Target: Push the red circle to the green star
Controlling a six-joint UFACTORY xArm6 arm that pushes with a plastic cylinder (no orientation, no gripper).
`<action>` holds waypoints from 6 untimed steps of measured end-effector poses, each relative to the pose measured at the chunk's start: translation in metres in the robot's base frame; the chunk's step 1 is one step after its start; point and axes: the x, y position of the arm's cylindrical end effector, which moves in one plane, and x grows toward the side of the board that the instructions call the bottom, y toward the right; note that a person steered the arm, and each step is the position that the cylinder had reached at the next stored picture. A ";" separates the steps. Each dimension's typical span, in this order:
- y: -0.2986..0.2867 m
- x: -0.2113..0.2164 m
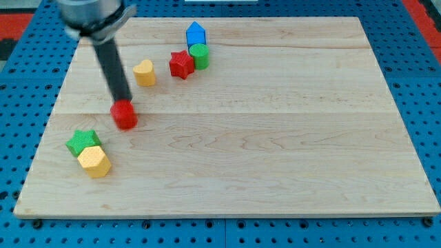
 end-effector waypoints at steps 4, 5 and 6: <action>0.057 0.022; 0.007 0.032; -0.024 0.024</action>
